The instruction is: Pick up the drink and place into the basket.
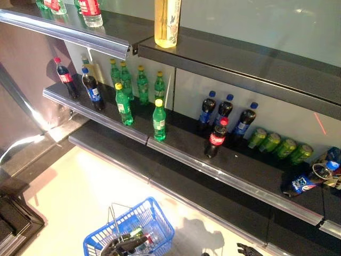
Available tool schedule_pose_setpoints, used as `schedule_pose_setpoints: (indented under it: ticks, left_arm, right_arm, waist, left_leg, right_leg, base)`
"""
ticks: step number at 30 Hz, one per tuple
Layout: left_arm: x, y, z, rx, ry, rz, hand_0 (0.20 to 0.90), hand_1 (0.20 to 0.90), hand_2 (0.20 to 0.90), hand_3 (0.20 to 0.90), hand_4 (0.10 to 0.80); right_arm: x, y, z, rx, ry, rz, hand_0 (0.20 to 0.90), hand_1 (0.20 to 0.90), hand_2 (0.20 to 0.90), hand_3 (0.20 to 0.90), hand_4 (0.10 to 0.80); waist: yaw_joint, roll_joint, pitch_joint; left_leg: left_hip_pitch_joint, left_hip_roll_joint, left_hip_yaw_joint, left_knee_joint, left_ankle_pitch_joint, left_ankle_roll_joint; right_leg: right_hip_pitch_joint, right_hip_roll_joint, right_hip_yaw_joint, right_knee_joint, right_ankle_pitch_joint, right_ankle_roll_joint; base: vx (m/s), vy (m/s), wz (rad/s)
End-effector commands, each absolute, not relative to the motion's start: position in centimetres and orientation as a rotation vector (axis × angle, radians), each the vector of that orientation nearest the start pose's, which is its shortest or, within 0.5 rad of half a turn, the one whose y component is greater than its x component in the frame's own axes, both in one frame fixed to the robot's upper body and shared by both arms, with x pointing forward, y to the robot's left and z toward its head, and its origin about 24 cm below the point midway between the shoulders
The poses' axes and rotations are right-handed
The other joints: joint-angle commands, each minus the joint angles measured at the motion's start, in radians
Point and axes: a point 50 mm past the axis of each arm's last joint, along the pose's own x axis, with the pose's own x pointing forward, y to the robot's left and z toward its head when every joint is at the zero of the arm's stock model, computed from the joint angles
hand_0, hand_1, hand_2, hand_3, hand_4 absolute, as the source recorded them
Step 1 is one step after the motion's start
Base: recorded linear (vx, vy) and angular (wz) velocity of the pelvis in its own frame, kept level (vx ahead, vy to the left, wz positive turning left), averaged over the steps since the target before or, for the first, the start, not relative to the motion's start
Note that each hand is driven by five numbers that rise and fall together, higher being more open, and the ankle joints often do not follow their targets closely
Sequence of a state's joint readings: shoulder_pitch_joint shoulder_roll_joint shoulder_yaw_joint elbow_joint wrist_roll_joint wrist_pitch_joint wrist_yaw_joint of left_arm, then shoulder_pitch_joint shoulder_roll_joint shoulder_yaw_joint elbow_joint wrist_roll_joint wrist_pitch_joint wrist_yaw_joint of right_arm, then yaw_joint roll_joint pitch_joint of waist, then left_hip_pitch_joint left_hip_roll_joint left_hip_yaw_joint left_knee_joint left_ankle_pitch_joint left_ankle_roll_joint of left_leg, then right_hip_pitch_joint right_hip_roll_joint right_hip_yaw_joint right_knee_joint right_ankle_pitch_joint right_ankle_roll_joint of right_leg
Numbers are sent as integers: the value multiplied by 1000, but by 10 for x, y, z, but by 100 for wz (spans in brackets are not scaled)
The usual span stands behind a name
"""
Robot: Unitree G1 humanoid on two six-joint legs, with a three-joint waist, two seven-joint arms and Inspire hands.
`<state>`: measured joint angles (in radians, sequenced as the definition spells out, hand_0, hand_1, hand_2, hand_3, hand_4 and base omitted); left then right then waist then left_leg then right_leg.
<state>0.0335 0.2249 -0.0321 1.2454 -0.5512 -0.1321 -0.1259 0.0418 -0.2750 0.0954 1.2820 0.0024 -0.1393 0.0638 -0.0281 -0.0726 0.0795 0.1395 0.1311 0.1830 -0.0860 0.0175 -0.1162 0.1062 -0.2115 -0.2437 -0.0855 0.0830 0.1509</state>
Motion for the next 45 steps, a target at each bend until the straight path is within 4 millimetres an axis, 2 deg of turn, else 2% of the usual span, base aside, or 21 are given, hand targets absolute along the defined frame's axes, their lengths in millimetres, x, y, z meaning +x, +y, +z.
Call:
schedule_pose_setpoints:
  ticks: [1, 8, 13, 16, 19, 22, 23, 26, 27, 29, 31, 35, 39, 42, 45]
  left_arm:
    - [156, 260, -126, -275, 716, 333, 300, 300, 300, 200, 100]
    - [149, 266, -128, -258, 744, 349, 300, 300, 300, 200, 100]
    - [132, 277, -131, -236, 788, 384, 300, 300, 300, 200, 100]
    - [139, 284, -126, -232, 758, 385, 300, 300, 300, 200, 100]
    - [178, 275, -111, -274, 631, 344, 300, 300, 300, 200, 100]
    - [221, 262, -88, -347, 486, 306, 300, 300, 300, 200, 100]
    - [225, 261, -86, -359, 471, 306, 300, 300, 300, 200, 100]
    - [250, 262, -64, -420, 367, 287, 300, 300, 300, 200, 100]
    - [252, 261, -63, -422, 363, 284, 300, 300, 300, 200, 100]
    - [271, 252, -48, -441, 299, 238, 300, 300, 300, 200, 100]
    - [275, 249, -44, -452, 282, 229, 300, 300, 300, 200, 100]
    - [276, 250, -44, -436, 298, 221, 300, 300, 300, 200, 100]
    - [272, 252, -49, -426, 318, 234, 300, 300, 300, 200, 100]
    - [269, 250, -52, -414, 332, 235, 300, 300, 300, 200, 100]
    - [268, 248, -53, -410, 337, 238, 300, 300, 300, 200, 100]
  right_arm:
    - [79, -266, -154, -288, 1185, -80, 900, 900, 900, 900, 800]
    - [74, -272, -154, -251, 1215, -137, 900, 900, 900, 900, 800]
    - [51, -281, -155, -292, 1327, -115, 900, 900, 900, 900, 800]
    - [48, -285, -154, -321, 1348, -92, 900, 900, 900, 900, 800]
    - [82, -291, -147, -344, 1266, -117, 900, 900, 900, 900, 800]
    - [126, -295, -134, -372, 1150, -143, 900, 900, 900, 900, 800]
    - [130, -295, -132, -374, 1137, -144, 900, 900, 900, 900, 800]
    - [160, -299, -118, -369, 1004, -161, 900, 900, 900, 900, 800]
    - [162, -299, -117, -368, 998, -163, 900, 900, 900, 900, 800]
    - [182, -302, -104, -339, 883, -199, 900, 900, 900, 900, 800]
    - [189, -301, -99, -333, 813, -217, 900, 900, 900, 900, 800]
    - [212, -296, -83, -284, 652, -232, 900, 900, 900, 900, 800]
    - [231, -287, -69, -281, 520, -211, 900, 900, 900, 900, 800]
    - [253, -269, -50, -283, 378, -167, 900, 900, 900, 900, 800]
    - [265, -258, -33, -291, 265, -128, 900, 900, 900, 900, 800]
  waist:
    - [7, 46, -12]
    - [2, 49, -23]
    - [-10, 55, -17]
    - [-24, 63, 16]
    - [-32, 88, 90]
    - [-28, 109, 197]
    - [-27, 109, 208]
    - [-32, 100, 276]
    - [-32, 100, 277]
    - [-33, 88, 310]
    - [-34, 81, 314]
    - [-29, 61, 321]
    - [-23, 54, 311]
    - [-19, 45, 302]
    - [-19, 40, 300]
  left_leg:
    - [-16, 10, 57, -1, 18, 38]
    - [-20, 6, 57, -1, 11, 36]
    - [-26, 10, 69, -1, 12, 31]
    - [-65, 15, 65, -1, 27, 23]
    - [-168, 19, 53, -1, 62, 14]
    - [-264, -3, 34, 11, 95, 18]
    - [-274, -5, 32, 19, 96, 17]
    - [-379, 4, 11, 115, 81, 13]
    - [-387, 5, 10, 123, 79, 13]
    - [-471, 10, -15, 247, 42, 19]
    - [-512, 11, -33, 318, 19, 25]
    - [-588, 39, -66, 467, -41, 25]
    - [-610, 44, -75, 500, -58, 32]
    - [-617, 40, -76, 507, -61, 38]
    - [-616, 39, -77, 503, -59, 39]
  right_leg:
    - [3, -57, -14, 11, 29, 36]
    - [4, -53, -13, -2, 30, 38]
    - [-18, -47, 4, -2, 38, 43]
    - [-67, -49, 33, -2, 55, 45]
    - [-177, -54, 55, -2, 84, 37]
    - [-274, -58, 62, 29, 93, 20]
    - [-283, -59, 64, 38, 91, 18]
    - [-375, -63, 86, 120, 65, 6]
    - [-383, -63, 87, 129, 62, 5]
    - [-464, -59, 99, 255, 10, -9]
    - [-500, -58, 109, 310, -13, -17]
    - [-558, -58, 122, 428, -66, -29]
    - [-583, -54, 132, 461, -80, -33]
    - [-594, -50, 135, 470, -81, -35]
    - [-593, -51, 132, 471, -80, -33]
  base:
    - [-3, 12, -3]
    - [0, 0, 0]
    - [27, -10, 0]
    - [4, -47, -1]
    - [-390, 32, -6]
    - [-314, 41, 11]
    - [-245, -7, 12]
    - [-228, -37, 0]
    - [-206, -24, -3]
    - [-233, -32, 0]
    - [-155, -61, 3]
    - [-69, -80, 10]
    - [-7, -15, 6]
    - [7, -21, -9]
    - [-3, -4, 1]
